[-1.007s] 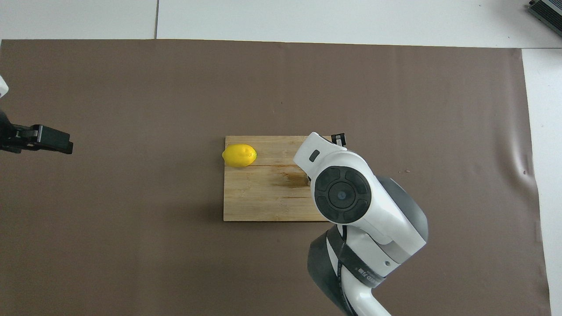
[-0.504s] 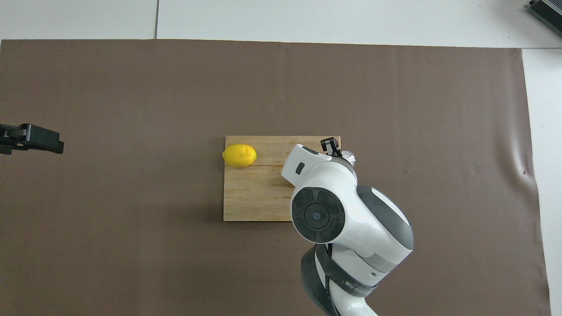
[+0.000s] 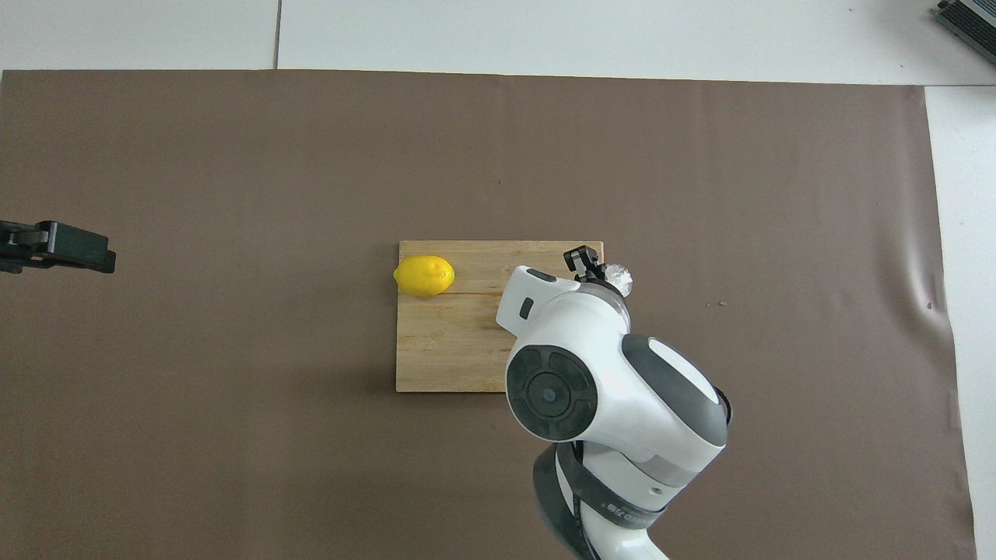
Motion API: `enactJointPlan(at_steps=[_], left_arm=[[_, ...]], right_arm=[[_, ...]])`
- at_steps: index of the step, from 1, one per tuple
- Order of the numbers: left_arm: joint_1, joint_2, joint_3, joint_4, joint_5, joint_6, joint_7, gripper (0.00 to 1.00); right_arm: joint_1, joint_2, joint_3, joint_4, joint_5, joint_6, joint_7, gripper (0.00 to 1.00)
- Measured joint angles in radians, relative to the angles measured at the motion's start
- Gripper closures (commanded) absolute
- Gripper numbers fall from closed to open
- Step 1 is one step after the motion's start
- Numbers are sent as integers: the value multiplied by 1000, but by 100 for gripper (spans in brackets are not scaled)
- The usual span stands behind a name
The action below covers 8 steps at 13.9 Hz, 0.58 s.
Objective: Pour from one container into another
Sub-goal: 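Tilt the white cup with the right gripper to pour into the silver cup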
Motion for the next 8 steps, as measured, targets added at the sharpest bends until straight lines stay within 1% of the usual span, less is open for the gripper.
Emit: enactJointPlan(at_steps=[3, 8], left_arm=[[0, 0, -3, 0, 0, -2, 0, 0], [4, -1, -1, 0, 0, -2, 0, 0]], right_arm=[[1, -2, 2, 1, 2, 0, 13, 100], [-10, -25, 2, 3, 104, 0, 51, 100]])
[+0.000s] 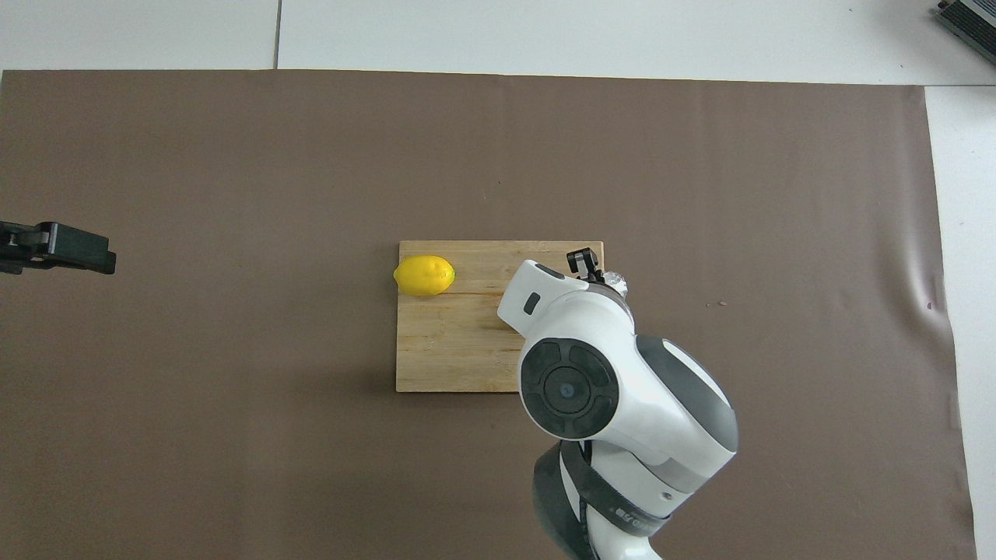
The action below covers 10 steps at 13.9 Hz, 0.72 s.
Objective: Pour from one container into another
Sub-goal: 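Tilt the white cup with the right gripper to pour into the silver cup, then turn the white cup upright and carry it back with the right gripper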
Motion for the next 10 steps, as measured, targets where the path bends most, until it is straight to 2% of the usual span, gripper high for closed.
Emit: enactJointPlan(at_steps=[7, 10], left_arm=[[1, 0, 0, 0, 0, -3, 0, 0], [1, 0, 0, 0, 0, -4, 0, 0]], right_arm=[[-51, -13, 0, 0, 149, 0, -3, 100], [-82, -13, 0, -3, 262, 0, -42, 100]])
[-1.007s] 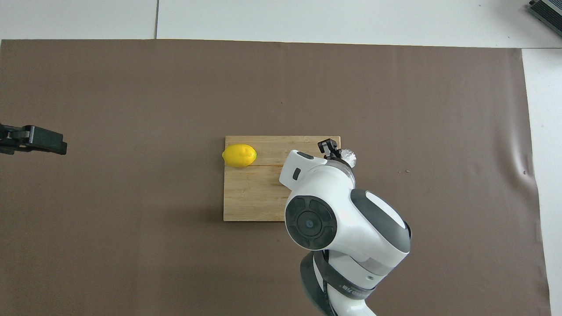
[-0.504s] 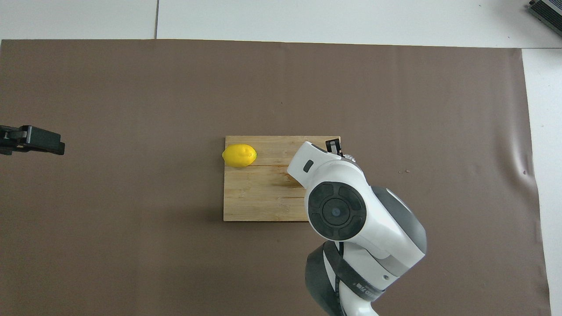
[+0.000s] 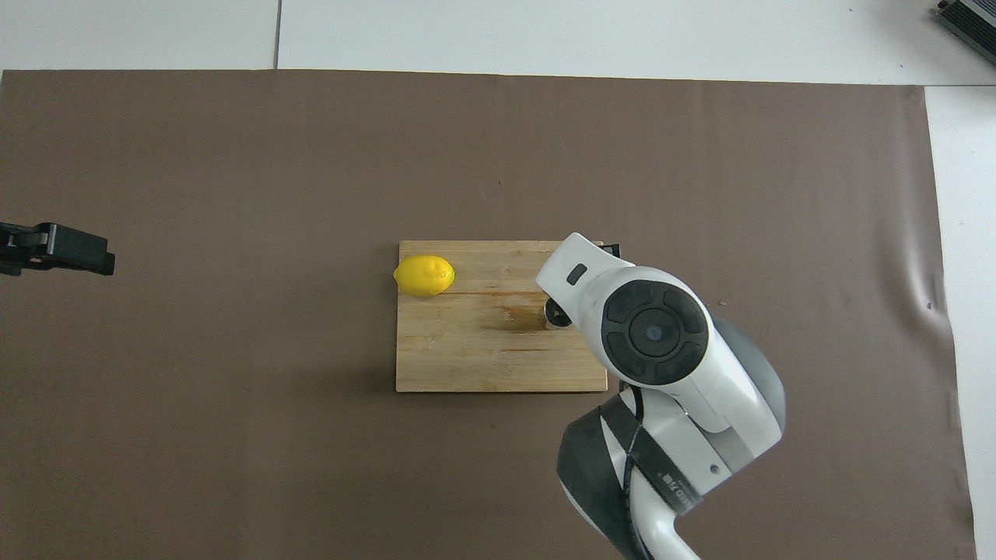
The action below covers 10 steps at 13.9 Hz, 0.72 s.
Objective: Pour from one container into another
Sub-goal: 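Turn the white cup upright and carry it back with the right gripper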
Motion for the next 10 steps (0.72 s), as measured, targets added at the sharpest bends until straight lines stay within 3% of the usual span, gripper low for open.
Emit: enactJointPlan(at_steps=[6, 10], left_arm=[[0, 0, 0, 0, 0, -1, 0, 0], [0, 0, 0, 0, 0, -1, 0, 0]], right_arm=[[-58, 0, 0, -12, 141, 37, -62, 100], [-147, 4, -1, -44, 302, 81, -230, 100]])
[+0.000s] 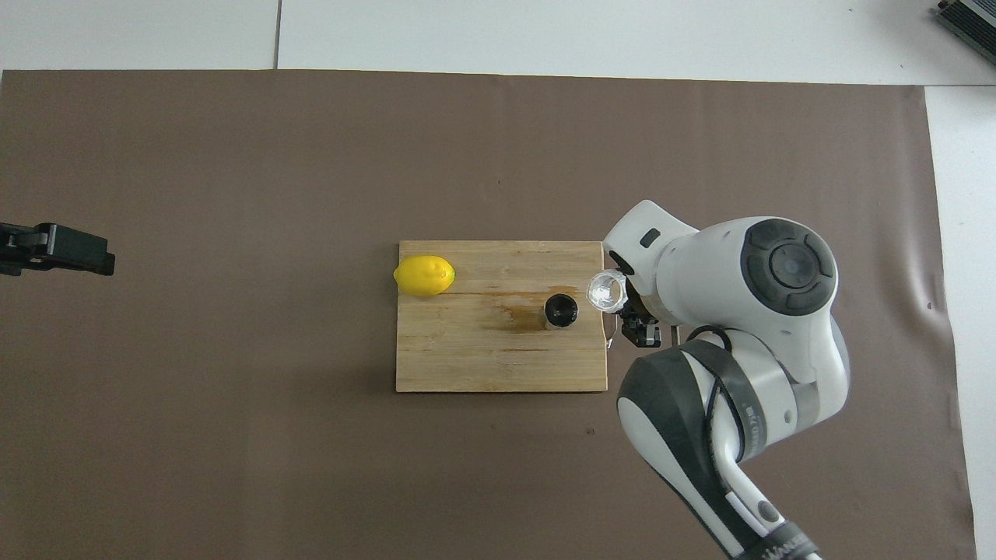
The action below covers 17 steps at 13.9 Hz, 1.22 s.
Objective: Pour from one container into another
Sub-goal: 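Turn the white cup upright and carry it back with the right gripper, then lower the white cup to its starting spot and open the right gripper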
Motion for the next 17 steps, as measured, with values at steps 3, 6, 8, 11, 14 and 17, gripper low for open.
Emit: enactJointPlan(at_steps=[3, 6, 8, 11, 14, 17], left_arm=[[0, 0, 0, 0, 0, 0, 0, 0], [0, 0, 0, 0, 0, 0, 0, 0], [0, 0, 0, 0, 0, 0, 0, 0], [0, 0, 0, 0, 0, 0, 0, 0], [0, 0, 0, 0, 0, -1, 0, 0], [0, 0, 0, 0, 0, -1, 0, 0]], right_arm=[[-102, 18, -2, -39, 158, 27, -181, 100], [-205, 52, -3, -63, 327, 28, -354, 100], [-265, 79, -4, -81, 423, 29, -475, 100], [-331, 98, -5, -122, 491, 31, -558, 100], [-387, 99, -5, -169, 518, 31, -608, 100], [-443, 110, -5, -197, 518, 32, -669, 100]])
